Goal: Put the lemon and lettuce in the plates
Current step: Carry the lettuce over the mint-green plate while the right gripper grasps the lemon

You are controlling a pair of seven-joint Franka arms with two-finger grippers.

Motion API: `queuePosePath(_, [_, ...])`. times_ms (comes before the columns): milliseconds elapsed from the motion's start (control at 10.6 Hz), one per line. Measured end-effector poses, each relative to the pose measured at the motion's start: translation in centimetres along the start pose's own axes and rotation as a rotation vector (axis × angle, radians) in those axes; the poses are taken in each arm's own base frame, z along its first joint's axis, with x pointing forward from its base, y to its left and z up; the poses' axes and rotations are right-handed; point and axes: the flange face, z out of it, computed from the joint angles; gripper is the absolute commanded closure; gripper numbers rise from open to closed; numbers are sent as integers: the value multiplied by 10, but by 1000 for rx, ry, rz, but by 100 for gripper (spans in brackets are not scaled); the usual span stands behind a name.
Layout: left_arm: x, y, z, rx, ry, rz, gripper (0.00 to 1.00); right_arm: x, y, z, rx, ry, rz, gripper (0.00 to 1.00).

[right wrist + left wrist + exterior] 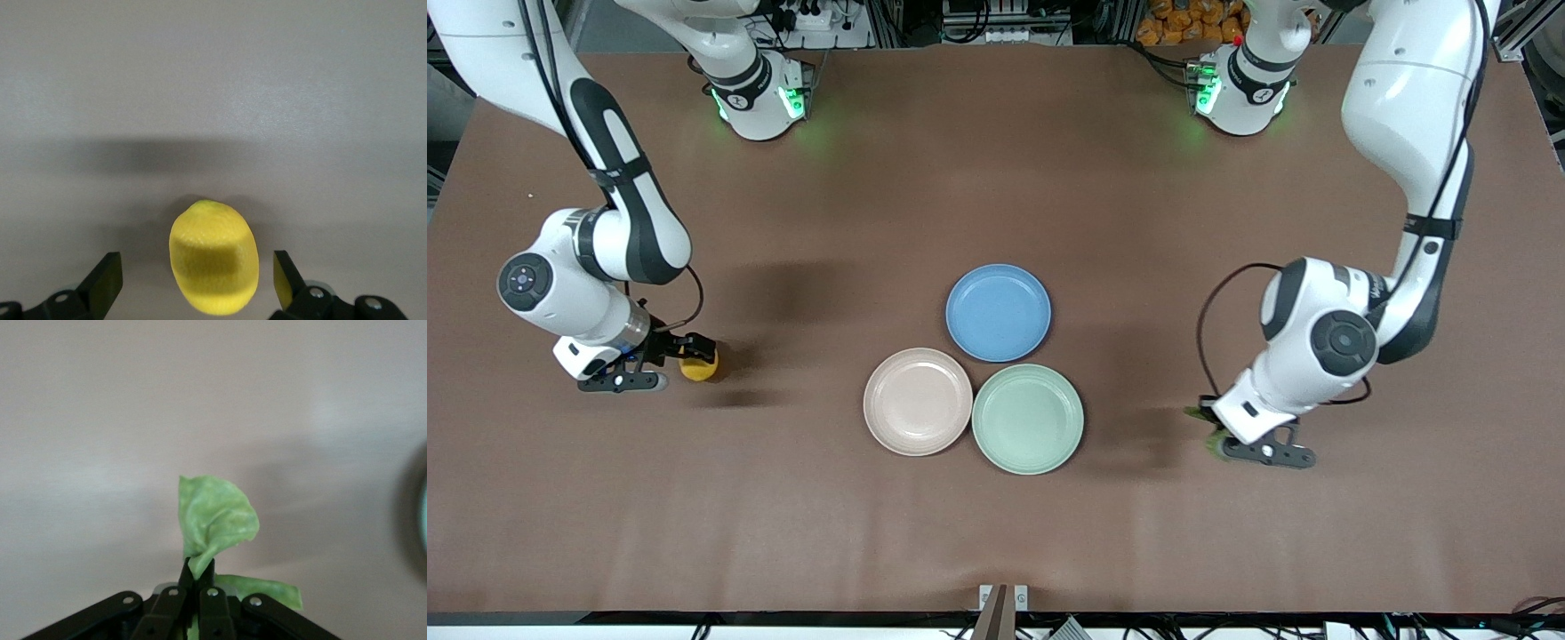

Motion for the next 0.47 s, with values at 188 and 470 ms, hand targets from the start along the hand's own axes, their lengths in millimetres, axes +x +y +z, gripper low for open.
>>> queuePosePath(188, [-3,48,-17,-52,15,-16,100,0,1,17,-1,4,0,0])
queuePosePath(470, [-11,102,-24,-102,35,29,100,-3,2,38,1,-13,0,0])
